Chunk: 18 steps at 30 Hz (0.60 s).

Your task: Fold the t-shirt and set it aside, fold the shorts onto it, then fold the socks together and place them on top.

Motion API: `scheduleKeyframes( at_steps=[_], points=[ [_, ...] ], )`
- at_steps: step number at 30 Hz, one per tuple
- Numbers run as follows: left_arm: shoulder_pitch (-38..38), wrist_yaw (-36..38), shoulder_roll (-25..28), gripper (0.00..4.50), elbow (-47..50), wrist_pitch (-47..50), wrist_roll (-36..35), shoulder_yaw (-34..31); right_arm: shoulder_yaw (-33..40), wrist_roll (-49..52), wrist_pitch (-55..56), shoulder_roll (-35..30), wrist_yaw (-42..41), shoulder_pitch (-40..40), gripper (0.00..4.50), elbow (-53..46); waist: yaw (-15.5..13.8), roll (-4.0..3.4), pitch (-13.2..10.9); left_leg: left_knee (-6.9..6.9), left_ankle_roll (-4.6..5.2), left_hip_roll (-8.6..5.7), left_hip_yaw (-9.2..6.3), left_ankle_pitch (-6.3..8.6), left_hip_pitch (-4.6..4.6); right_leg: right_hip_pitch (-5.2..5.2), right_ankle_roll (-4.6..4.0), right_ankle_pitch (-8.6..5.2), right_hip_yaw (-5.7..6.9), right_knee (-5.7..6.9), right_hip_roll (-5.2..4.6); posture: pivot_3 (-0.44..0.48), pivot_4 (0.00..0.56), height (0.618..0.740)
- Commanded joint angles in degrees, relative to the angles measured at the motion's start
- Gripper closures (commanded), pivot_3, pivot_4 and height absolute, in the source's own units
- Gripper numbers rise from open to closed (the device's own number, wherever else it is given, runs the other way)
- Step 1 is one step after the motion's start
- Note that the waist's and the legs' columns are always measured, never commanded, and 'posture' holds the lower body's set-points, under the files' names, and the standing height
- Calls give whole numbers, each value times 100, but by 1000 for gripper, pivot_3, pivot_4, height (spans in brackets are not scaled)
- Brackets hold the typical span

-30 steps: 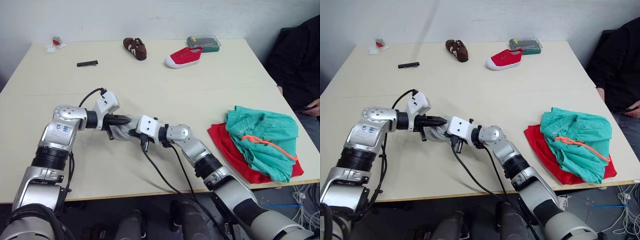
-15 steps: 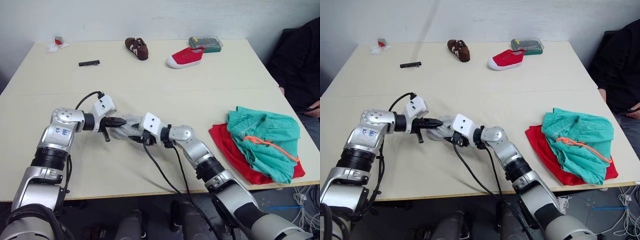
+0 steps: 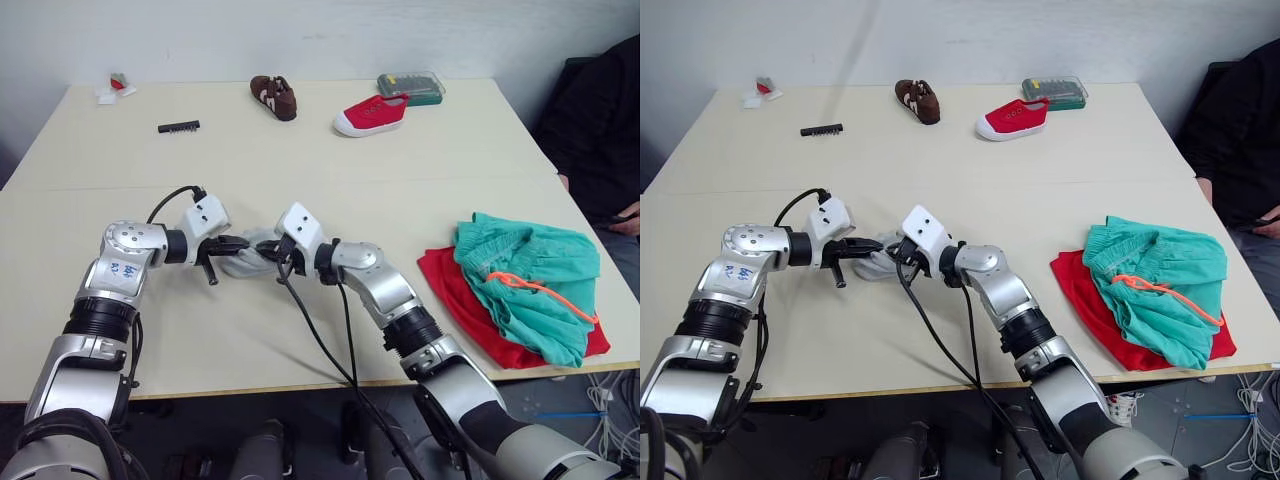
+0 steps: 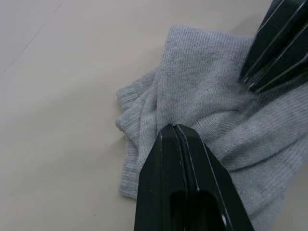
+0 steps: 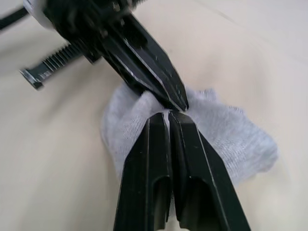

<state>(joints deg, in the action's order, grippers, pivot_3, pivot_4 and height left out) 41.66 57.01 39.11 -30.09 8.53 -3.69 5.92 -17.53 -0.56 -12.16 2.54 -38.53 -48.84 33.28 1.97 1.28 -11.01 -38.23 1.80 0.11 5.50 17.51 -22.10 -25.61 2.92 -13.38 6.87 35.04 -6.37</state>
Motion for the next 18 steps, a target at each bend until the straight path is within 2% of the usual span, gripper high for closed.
scheduleKeyframes(
  at_steps=[1,4,8,12,18],
  points=[
    [-141,-100,-27,4500,-30,67,26,-81,-174,-413,365,-48,304,-173,4442,394,1,0,0,0,0,0,0,0,0,0,0,0,0,0,-1,0,150,740],
    [-207,-122,-46,4500,37,91,13,-115,-65,-500,377,-255,428,-178,4442,482,-2,0,0,0,0,0,0,0,2,1,0,0,-1,4,-1,0,150,740],
    [-265,-139,-30,4500,53,84,0,-163,176,-261,179,-525,208,-75,4442,29,-23,1,1,-2,2,-4,-1,-1,3,3,0,0,0,5,-7,0,150,740],
    [-284,-147,-56,4500,74,112,-18,-209,327,230,-117,-346,-144,8,4442,-614,-18,1,1,-1,2,-3,-2,-1,2,3,0,0,2,5,-7,0,150,740],
    [-256,-153,-95,4500,83,134,4,-233,245,268,-567,-1,13,92,4442,-833,11,1,1,2,1,1,-2,-2,3,1,0,0,3,7,-2,0,150,740]
  ],
)
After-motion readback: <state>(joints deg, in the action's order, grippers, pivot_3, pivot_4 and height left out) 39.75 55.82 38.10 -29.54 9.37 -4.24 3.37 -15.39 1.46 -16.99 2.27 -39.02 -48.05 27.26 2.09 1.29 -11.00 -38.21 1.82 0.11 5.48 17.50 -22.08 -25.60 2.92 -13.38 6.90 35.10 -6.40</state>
